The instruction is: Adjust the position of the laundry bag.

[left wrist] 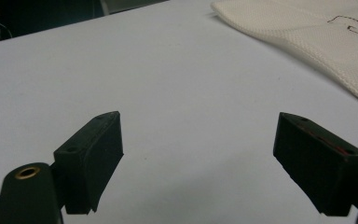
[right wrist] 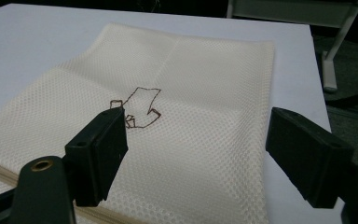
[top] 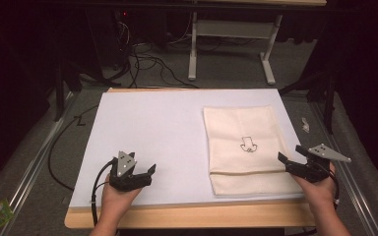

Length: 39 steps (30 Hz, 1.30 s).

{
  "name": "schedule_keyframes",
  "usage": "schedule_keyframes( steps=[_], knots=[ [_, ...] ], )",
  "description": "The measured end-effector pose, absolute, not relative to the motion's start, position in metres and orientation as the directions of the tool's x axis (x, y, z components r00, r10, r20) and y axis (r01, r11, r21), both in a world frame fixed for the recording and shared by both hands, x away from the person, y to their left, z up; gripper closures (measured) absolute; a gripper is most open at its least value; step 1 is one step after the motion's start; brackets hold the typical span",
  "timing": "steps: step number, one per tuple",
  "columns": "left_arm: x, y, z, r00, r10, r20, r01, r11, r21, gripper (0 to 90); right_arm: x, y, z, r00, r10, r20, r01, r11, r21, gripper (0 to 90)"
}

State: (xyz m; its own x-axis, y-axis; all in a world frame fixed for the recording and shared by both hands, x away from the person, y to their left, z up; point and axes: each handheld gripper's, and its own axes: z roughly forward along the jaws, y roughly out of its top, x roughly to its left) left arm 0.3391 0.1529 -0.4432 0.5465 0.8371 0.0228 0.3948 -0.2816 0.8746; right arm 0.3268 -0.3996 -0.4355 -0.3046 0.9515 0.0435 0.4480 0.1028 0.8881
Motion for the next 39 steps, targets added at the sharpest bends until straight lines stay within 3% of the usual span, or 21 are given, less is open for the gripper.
schedule_keyframes(
  steps=[14,23,25,26,27,30,35,36,39],
  knots=[
    [0.348,0.157,-0.453,0.539,0.841,-0.048,0.437,-0.230,0.869,12.7,0.329,-0.407,-0.435,-0.274,0.959,0.067,0.472,0.074,0.879,21.3],
    [0.347,0.158,-0.449,0.547,0.837,-0.007,0.435,-0.277,0.857,12.9,0.331,-0.404,-0.442,-0.267,0.964,0.024,0.509,0.120,0.852,22.9],
    [0.347,0.157,-0.448,0.548,0.836,0.004,0.431,-0.286,0.856,14.7,0.332,-0.405,-0.444,-0.248,0.969,0.012,0.532,0.126,0.837,27.5],
    [0.348,0.157,-0.446,0.554,0.832,-0.003,0.433,-0.286,0.855,15.7,0.335,-0.408,-0.447,-0.268,0.963,0.036,0.556,0.124,0.822,41.3],
    [0.348,0.157,-0.445,0.560,0.828,-0.020,0.435,-0.273,0.858,15.7,0.335,-0.408,-0.447,-0.268,0.963,0.036,0.556,0.124,0.822,41.3],
    [0.344,0.156,-0.443,0.574,0.817,-0.051,0.431,-0.248,0.867,20.2,0.337,-0.415,-0.453,-0.260,0.964,0.055,0.597,0.116,0.794,52.8],
    [0.343,0.148,-0.446,0.601,0.799,-0.028,0.423,-0.288,0.859,21.6,0.346,-0.425,-0.470,-0.197,0.977,0.083,0.705,0.082,0.705,54.8],
    [0.343,0.147,-0.447,0.602,0.798,-0.027,0.427,-0.293,0.855,21.6,0.346,-0.426,-0.472,-0.195,0.977,0.083,0.705,0.081,0.705,58.6],
    [0.343,0.144,-0.450,0.610,0.792,-0.021,0.432,-0.310,0.847,21.9,0.346,-0.426,-0.470,-0.201,0.975,0.090,0.710,0.082,0.700,83.0]
  ],
)
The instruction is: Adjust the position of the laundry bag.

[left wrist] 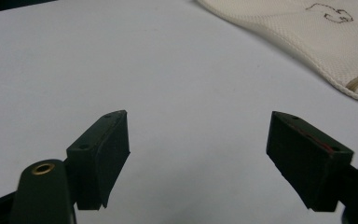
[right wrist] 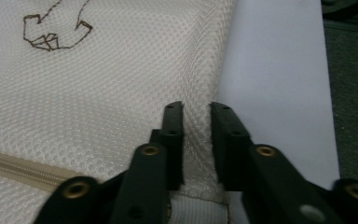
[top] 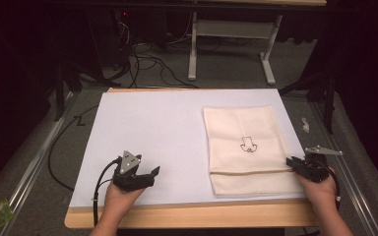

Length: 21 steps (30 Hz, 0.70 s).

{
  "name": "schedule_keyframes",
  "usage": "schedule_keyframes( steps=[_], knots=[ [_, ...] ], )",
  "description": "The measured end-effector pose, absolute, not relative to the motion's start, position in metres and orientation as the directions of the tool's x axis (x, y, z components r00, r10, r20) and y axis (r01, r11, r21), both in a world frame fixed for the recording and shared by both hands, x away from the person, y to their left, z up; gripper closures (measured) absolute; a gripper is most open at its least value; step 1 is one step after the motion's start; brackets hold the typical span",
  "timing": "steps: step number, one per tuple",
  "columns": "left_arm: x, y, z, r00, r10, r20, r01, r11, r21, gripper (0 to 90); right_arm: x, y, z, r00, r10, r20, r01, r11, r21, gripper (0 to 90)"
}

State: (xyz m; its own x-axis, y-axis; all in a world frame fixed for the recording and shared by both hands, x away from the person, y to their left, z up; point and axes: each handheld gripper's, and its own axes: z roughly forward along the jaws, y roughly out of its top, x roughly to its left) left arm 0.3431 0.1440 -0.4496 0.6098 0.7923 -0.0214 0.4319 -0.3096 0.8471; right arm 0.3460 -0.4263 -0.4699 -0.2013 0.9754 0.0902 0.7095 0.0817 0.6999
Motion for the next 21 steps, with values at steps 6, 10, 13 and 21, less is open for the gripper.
schedule_keyframes(
  steps=[6,10,13,21],
  knots=[
    [0.343,0.140,-0.452,0.621,0.784,-0.009,0.433,-0.332,0.838,22.7,0.346,-0.417,-0.468,-0.261,0.961,0.096,0.702,0.121,0.702,87.6],
    [0.345,0.136,-0.454,0.627,0.778,-0.038,0.456,-0.328,0.827,23.9,0.346,-0.397,-0.468,-0.324,0.943,0.075,0.689,0.181,0.702,87.5],
    [0.349,0.129,-0.457,0.621,0.775,-0.118,0.504,-0.280,0.817,26.0,0.347,-0.374,-0.469,-0.387,0.922,0.025,0.668,0.262,0.697,87.2],
    [0.375,0.071,-0.463,0.689,0.720,-0.081,0.494,-0.385,0.780,34.5,0.348,-0.342,-0.467,-0.464,0.885,-0.036,0.633,0.359,0.685,86.7]
  ],
)
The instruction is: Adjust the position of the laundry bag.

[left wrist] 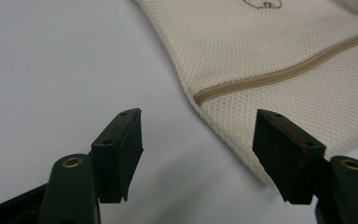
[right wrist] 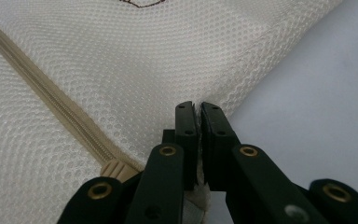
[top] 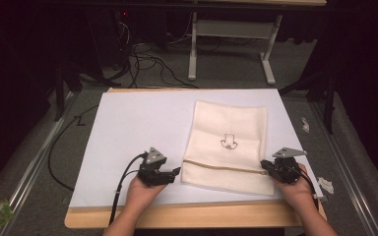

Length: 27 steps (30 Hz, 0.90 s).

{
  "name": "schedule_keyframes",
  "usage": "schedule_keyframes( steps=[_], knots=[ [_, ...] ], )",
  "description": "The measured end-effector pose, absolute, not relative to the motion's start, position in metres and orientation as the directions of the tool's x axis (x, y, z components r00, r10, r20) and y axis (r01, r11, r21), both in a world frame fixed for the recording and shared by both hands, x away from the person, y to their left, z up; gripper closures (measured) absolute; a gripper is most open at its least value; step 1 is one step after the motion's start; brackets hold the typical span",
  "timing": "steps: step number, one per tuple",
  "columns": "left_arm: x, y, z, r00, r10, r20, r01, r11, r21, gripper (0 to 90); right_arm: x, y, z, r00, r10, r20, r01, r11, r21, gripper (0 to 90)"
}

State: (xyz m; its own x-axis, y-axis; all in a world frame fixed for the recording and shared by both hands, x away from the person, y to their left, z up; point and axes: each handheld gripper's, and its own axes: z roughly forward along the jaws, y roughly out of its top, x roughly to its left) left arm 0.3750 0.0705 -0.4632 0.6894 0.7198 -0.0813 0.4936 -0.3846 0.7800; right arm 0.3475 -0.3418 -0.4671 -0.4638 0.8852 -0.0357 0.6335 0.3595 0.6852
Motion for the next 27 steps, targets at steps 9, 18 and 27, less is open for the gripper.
schedule_keyframes(
  steps=[9,18,27],
  knots=[
    [0.427,0.007,-0.477,0.660,0.746,-0.092,0.559,-0.406,0.723,45.4,0.346,-0.344,-0.467,-0.470,0.882,-0.026,0.636,0.359,0.683,86.3],
    [0.417,0.005,-0.479,0.647,0.760,-0.056,0.537,-0.403,0.741,81.4,0.346,-0.345,-0.468,-0.478,0.878,-0.025,0.627,0.361,0.690,86.2],
    [0.385,0.035,-0.463,0.677,0.735,0.011,0.477,-0.451,0.754,87.5,0.353,-0.335,-0.468,-0.498,0.867,0.026,0.629,0.341,0.699,86.2]
  ],
)
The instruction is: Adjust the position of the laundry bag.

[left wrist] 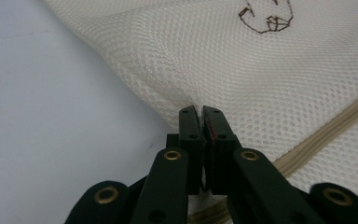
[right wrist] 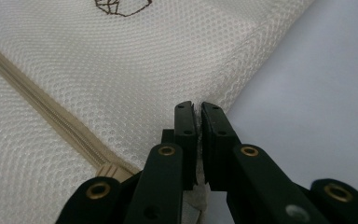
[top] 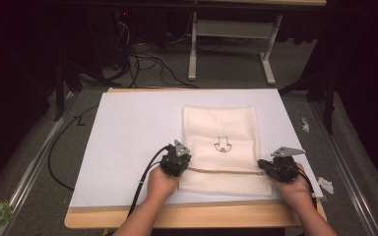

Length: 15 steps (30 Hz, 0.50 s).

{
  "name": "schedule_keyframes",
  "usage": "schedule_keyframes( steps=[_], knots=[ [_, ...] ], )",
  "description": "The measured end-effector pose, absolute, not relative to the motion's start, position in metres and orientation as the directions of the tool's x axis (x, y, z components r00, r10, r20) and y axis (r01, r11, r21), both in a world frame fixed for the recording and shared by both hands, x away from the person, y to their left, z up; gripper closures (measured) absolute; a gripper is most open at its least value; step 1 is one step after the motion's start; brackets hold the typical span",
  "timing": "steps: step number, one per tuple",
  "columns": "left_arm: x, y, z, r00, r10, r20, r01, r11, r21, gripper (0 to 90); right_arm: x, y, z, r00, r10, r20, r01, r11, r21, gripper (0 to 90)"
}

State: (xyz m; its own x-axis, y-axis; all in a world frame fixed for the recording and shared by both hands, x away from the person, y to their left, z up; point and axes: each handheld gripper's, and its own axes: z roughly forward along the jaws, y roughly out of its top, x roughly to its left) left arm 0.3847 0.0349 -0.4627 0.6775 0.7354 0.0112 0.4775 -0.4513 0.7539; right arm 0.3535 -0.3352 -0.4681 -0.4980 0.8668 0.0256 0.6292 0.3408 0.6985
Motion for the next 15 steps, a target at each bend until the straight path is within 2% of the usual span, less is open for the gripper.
schedule_keyframes(
  steps=[4,8,15],
  knots=[
    [0.374,0.057,-0.461,0.657,0.753,0.027,0.473,-0.440,0.764,87.3,0.361,-0.313,-0.467,-0.539,0.842,0.017,0.606,0.374,0.702,86.2],
    [0.370,0.071,-0.476,0.650,0.759,-0.027,0.500,-0.401,0.767,87.0,0.362,-0.300,-0.465,-0.568,0.823,-0.010,0.574,0.404,0.712,85.7],
    [0.371,0.069,-0.478,0.643,0.765,0.029,0.484,-0.436,0.758,85.6,0.361,-0.299,-0.469,-0.572,0.820,0.017,0.590,0.397,0.703,84.3]
  ],
)
